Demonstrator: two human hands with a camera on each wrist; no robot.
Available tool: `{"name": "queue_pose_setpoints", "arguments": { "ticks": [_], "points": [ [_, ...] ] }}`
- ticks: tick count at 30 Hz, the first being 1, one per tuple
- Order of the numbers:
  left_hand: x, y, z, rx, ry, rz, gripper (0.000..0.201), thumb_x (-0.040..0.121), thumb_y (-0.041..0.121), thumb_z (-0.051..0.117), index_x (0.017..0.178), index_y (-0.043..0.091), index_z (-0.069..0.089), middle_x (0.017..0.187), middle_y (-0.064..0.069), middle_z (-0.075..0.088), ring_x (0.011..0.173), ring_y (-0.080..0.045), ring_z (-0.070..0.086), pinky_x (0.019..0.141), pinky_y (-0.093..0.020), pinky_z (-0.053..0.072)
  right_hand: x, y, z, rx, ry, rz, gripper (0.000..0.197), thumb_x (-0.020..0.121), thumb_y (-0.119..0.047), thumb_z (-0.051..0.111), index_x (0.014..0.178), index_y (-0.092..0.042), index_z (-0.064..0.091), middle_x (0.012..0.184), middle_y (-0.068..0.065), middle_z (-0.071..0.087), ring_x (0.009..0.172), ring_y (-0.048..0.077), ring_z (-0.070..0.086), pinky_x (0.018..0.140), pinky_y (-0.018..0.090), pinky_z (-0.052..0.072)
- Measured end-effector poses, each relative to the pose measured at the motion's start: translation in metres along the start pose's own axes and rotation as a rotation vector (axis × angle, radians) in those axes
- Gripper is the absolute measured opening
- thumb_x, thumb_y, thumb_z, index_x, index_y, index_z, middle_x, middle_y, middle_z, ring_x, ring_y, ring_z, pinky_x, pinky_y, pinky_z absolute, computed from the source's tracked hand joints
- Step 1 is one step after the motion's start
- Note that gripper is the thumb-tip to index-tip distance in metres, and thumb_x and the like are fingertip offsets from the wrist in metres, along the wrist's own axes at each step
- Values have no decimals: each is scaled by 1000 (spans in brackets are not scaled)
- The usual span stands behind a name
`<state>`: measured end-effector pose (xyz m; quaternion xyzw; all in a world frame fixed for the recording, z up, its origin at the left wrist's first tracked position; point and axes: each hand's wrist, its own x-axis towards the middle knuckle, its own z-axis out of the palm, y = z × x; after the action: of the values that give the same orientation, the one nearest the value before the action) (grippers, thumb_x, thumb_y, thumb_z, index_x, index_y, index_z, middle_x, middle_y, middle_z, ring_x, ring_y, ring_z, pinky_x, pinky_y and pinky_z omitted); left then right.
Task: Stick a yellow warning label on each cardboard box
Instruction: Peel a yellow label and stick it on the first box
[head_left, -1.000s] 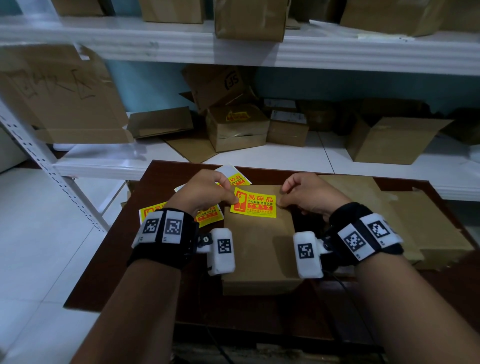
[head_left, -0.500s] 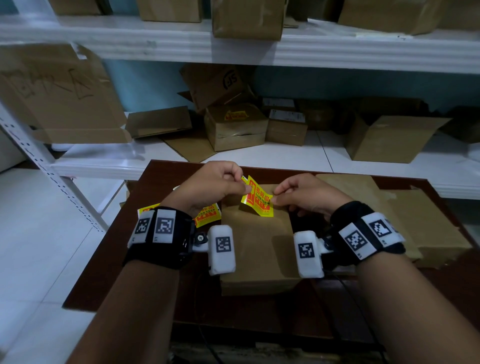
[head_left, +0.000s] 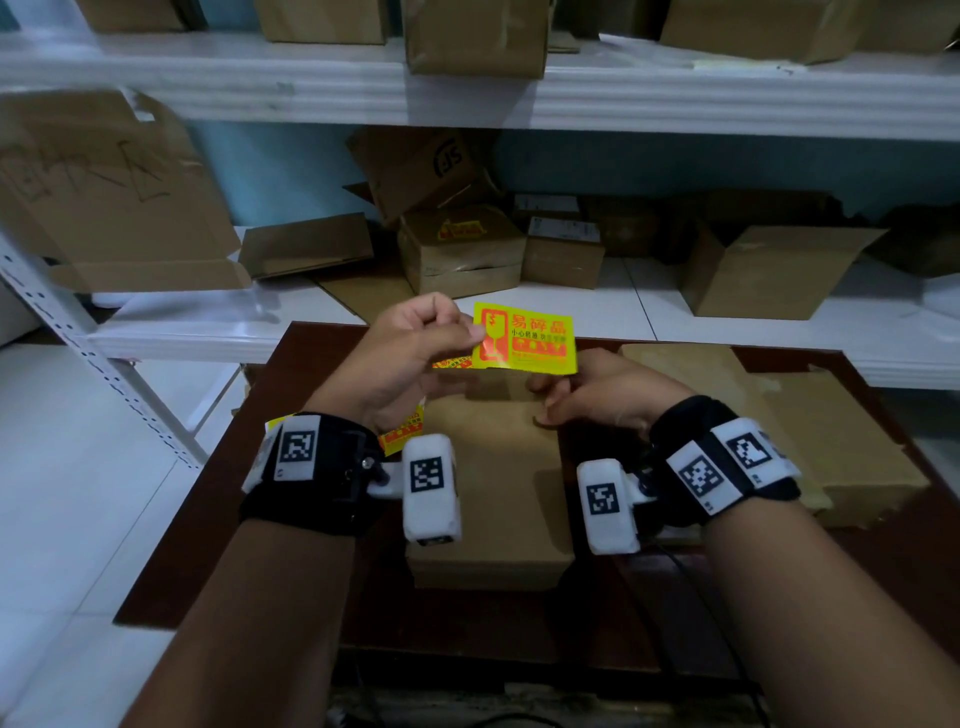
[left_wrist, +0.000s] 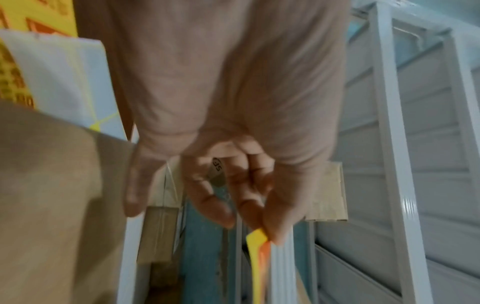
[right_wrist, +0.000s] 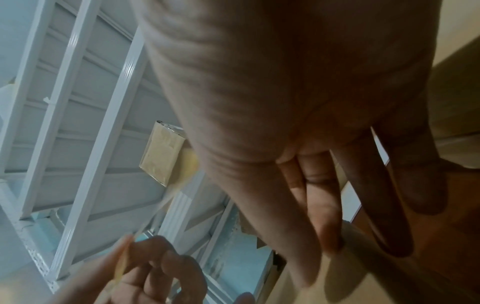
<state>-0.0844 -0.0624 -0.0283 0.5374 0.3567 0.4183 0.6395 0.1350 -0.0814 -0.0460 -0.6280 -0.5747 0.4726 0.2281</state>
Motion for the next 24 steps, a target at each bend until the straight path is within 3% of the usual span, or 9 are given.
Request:
{"name": "queue_pose_setpoints", "arguments": {
  "ticks": [2, 5, 7, 9, 12, 14, 17, 20, 24],
  "points": [
    [-1, 0, 0, 18, 11, 15, 39, 88, -3, 64, 65, 21, 44, 73, 0, 61, 77, -14, 63, 79, -43, 48, 0, -1, 0, 5, 42, -11, 25, 87, 0, 72, 112, -5, 70, 79, -3, 64, 82, 12, 60, 84, 22, 48],
    [-1, -1, -1, 75, 29, 5, 37, 88, -1, 65, 69, 20, 42, 72, 3, 65, 73, -8, 63, 77, -37, 49, -3, -6, 0, 65, 101, -23, 10, 96, -13, 63, 95, -13, 73, 87, 4, 72, 70, 13, 59, 61, 24, 42],
    [0, -1, -3, 109, 62, -18, 38, 88, 2, 68, 68, 22, 42, 76, 2, 65, 73, -7, 63, 77, -36, 51, -4, -9, 0, 218, 113, -7, 21, 102, -22, 54, 93, -17, 72, 84, 6, 71, 61, 13, 56, 55, 25, 37],
    [1, -2, -8, 122, 101, -40, 39, 86, 6, 71, 65, 24, 43, 84, -5, 63, 75, -9, 61, 81, -37, 51, -5, -11, -3, 367, 67, 23, 38, 107, -39, 41, 101, -16, 69, 79, 5, 71, 58, 13, 56, 53, 25, 38],
    [1, -3, -15, 133, 146, -61, 40, 84, 7, 73, 62, 24, 45, 90, -14, 57, 72, -13, 57, 83, -40, 48, -6, -13, -7, 478, -13, 38, 57, 103, -59, 32, 98, -14, 67, 76, 4, 71, 58, 14, 58, 55, 26, 39],
    [0, -3, -17, 132, 155, -70, 39, 84, 5, 73, 62, 23, 45, 87, -14, 57, 68, -14, 53, 80, -41, 48, -6, -13, -7, 454, 31, -1, 44, 100, -52, 47, 95, -13, 68, 75, 2, 66, 57, 12, 56, 53, 23, 39],
    [0, -3, -19, 151, 158, -74, 38, 84, 6, 73, 63, 22, 46, 82, -10, 62, 62, -14, 49, 64, -30, 45, -5, -10, -5, 350, 129, -55, 14, 93, -25, 69, 94, -11, 71, 76, 2, 64, 55, 8, 53, 49, 19, 40],
    [1, -4, -21, 195, 157, -77, 37, 84, 9, 74, 65, 24, 47, 77, -3, 66, 60, -9, 51, 56, -24, 38, -4, -9, -4, 314, 164, -53, 6, 89, -17, 74, 89, -11, 72, 72, 2, 63, 54, 8, 51, 51, 22, 39],
    [0, -3, -25, 318, 182, -110, 38, 79, 13, 80, 63, 25, 47, 74, -3, 54, 60, -8, 47, 55, -26, 34, -5, -12, -3, 258, 165, -19, 7, 88, -18, 75, 87, -12, 73, 67, -1, 64, 52, 7, 49, 50, 23, 36]
  ]
}}
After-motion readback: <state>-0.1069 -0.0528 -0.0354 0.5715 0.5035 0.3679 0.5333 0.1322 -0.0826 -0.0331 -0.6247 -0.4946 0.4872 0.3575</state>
